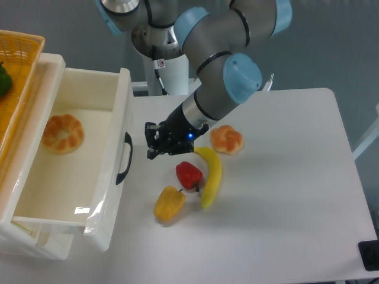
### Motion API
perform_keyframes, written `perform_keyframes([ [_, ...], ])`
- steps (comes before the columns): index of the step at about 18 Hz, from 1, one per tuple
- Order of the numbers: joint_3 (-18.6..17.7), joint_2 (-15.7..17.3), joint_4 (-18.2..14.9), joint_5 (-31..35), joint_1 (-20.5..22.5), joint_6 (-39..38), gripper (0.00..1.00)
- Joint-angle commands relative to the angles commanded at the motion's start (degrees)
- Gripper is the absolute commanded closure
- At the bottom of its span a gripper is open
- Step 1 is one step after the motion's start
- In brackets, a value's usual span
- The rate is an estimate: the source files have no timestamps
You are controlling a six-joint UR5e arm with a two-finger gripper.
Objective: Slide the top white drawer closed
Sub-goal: 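Push the drawer front with the gripper into the drawer unit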
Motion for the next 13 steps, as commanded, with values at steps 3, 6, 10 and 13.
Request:
perform_keyframes([
  [3,-0.09,-0.62,0.09,-0.18,-1.58,-1.14,1.00],
  [6,-0.09,-0.70,0.00,-0.26,-2.64,-1.59,1.00],
  [10,-0.09,-0.44,-0.09,-0.44,-3.43,-2.03,1.00],
  [13,0.26,0.00,-0.09,-0.70,-4.04,-2.81,1.00],
])
